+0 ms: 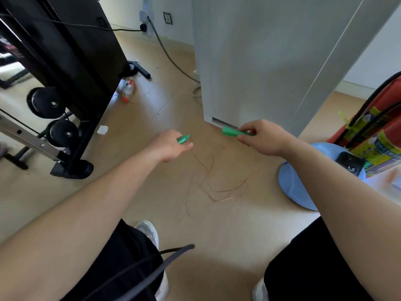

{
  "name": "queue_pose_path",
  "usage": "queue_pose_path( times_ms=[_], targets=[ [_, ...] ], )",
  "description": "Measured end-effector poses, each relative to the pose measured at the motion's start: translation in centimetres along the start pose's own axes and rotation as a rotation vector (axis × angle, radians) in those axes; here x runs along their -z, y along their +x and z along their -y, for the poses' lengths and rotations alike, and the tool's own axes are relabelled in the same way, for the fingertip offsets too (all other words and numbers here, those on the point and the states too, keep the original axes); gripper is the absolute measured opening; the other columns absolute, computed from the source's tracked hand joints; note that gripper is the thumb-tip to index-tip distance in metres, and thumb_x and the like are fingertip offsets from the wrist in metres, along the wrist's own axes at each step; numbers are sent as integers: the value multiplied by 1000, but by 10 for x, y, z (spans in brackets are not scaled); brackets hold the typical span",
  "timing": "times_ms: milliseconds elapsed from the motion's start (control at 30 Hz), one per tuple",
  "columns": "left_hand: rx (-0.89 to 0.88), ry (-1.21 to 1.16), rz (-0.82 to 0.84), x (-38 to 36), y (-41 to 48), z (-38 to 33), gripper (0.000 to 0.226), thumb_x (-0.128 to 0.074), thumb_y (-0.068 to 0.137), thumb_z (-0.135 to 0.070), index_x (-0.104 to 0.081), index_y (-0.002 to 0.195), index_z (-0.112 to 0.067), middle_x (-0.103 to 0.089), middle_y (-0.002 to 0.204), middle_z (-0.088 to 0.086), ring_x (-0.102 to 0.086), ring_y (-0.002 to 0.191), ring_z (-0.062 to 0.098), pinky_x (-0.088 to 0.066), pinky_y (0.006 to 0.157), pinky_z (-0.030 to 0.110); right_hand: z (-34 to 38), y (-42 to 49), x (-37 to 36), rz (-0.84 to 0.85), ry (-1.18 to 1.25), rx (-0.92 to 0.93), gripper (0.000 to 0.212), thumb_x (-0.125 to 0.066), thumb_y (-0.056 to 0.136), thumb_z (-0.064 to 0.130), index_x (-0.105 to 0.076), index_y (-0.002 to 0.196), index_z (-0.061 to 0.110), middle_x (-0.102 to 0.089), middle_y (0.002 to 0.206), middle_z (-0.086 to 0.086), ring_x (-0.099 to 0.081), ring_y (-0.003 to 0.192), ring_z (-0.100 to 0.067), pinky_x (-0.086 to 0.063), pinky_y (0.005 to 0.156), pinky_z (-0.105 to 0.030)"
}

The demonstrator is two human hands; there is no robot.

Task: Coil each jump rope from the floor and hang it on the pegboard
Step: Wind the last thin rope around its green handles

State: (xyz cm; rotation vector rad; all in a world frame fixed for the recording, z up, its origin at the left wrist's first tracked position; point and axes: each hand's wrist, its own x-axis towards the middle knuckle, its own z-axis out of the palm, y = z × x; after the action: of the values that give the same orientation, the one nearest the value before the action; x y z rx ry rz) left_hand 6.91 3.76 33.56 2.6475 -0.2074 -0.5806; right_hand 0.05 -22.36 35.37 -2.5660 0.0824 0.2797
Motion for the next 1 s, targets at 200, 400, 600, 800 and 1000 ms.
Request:
queue_pose_path(
  times_ms=[200,400,600,800,1000],
  targets=[
    [-90,-389,127,0,-9,-31,29,-38,106,-33,-59,105,-13,-77,80,5,-34,41,18,-29,42,22,27,4,-8,63,146,127,37,-53,92,9,-71,110,35,-64,71,23,-57,68,2,-41,65,-23],
    [-150,-516,242,6,-22,-32,32,-40,104,-17,-68,100,-4,-75,97,13,-53,74,20,-41,59,26,30,7,-18,27,456,247,25,-81,78,3,-71,92,21,-74,90,2,-69,80,-14,-55,79,-24],
    [-201,-288,183,6,-16,-23,33,-41,85,-48,-69,78,-31,-77,86,-9,-67,97,28,-48,97,46,29,16,-24,89,655,215,29,-83,72,-5,-67,88,12,-74,90,-10,-69,84,-24,-58,82,-30],
    [-215,-326,153,5,-22,-19,27,-44,97,-42,-62,84,-27,-75,95,4,-70,89,28,-53,89,47,36,16,-27,122,725,194,25,-80,73,-9,-68,85,9,-74,91,-15,-72,80,-20,-58,82,-28],
    [-247,-541,344,1,-36,-28,22,-38,108,-20,-55,102,-8,-72,91,10,-67,69,28,-48,56,26,48,13,-36,2,433,187,37,-93,63,14,-62,81,20,-67,80,2,-63,64,-11,-53,68,-29]
  ],
)
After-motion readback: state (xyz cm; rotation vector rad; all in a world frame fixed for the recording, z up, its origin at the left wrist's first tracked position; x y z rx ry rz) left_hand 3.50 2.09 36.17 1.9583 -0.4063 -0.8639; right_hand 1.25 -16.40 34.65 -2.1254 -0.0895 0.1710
